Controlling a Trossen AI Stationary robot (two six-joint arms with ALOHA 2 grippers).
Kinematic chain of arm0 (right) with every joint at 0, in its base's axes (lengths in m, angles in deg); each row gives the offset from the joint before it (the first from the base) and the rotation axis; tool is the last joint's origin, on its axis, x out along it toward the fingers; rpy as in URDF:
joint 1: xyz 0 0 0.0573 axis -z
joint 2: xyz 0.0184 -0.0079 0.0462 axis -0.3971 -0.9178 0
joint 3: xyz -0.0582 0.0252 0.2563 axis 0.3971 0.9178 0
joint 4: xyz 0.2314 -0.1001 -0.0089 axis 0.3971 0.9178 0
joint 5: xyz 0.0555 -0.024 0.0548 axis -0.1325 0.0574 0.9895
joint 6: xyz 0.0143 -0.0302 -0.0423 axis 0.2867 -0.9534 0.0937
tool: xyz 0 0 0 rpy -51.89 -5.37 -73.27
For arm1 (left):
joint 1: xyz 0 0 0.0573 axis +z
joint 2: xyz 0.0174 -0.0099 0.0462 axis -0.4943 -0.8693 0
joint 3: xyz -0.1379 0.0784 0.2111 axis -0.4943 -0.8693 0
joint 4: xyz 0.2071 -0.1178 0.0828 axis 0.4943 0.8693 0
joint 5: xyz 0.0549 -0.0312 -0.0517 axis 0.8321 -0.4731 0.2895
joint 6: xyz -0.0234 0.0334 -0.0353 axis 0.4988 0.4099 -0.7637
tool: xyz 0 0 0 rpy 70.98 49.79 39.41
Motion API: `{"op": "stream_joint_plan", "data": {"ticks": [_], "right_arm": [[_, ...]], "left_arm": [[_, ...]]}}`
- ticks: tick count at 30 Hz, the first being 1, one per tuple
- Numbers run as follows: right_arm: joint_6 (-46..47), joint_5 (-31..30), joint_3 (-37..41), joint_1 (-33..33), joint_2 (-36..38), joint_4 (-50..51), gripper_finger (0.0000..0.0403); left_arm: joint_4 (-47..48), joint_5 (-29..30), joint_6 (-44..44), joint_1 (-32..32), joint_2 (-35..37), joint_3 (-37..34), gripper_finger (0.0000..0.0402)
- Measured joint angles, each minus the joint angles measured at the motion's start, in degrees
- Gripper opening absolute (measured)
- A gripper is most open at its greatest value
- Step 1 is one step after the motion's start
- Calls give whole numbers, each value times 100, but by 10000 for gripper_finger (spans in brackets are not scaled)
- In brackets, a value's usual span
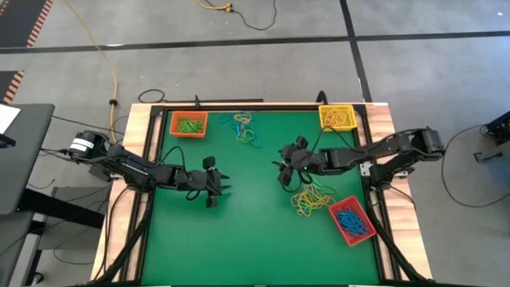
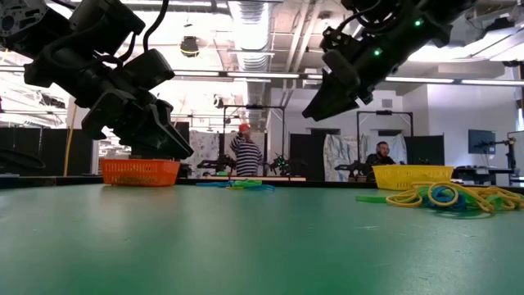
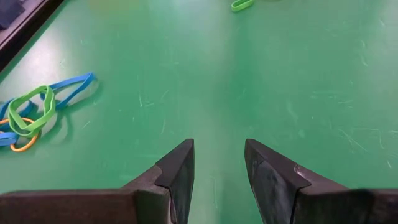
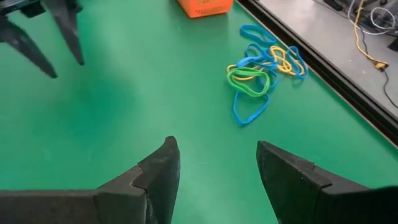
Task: Sort rubber bands into baskets
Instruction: Put the green rubber band into the orange bin
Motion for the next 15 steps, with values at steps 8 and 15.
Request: {"op": "stream_joint_plan", "data": {"ticks": [8,15], "right_arm": [[-146,-2,0,149,0,-248,240],[-256,-4,0,179,2,-276,240]], "left_arm": [[0,0,-1,0,0,2,132],[2,0,0,0,0,2,132]]}}
